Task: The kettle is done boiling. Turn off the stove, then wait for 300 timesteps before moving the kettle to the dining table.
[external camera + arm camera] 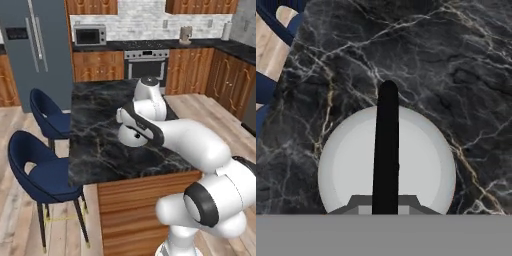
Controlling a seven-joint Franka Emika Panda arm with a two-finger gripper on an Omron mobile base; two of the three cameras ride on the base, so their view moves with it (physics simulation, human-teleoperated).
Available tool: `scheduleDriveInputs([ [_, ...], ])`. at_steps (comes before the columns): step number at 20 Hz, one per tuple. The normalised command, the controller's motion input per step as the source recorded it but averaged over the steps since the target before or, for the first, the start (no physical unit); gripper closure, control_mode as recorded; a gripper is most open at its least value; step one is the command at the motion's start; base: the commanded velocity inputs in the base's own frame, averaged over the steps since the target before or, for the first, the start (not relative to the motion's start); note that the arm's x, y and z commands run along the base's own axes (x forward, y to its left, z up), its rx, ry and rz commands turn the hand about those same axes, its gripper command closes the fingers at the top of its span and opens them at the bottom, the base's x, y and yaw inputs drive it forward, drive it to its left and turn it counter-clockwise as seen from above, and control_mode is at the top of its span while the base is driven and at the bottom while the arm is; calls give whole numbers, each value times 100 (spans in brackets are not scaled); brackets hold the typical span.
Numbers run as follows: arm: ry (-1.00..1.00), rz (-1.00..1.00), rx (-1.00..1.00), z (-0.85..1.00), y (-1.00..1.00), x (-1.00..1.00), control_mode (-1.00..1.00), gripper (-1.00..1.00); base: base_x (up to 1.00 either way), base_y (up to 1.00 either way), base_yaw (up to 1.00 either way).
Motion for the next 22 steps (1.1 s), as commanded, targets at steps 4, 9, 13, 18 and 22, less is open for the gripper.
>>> scheduleDriveInputs([
  [4, 0, 0, 0, 0, 0, 0, 100, 100, 43, 52, -37],
  [9, 0, 0, 0, 0, 0, 0, 100, 100, 12, 72, -22],
  [13, 0, 0, 0, 0, 0, 0, 100, 100, 22, 78, -16],
  [18, 0, 0, 0, 0, 0, 0, 100, 100, 34, 47, -13],
  [22, 4, -6, 0, 0, 11, 31, -100, 100, 0, 0, 0],
])
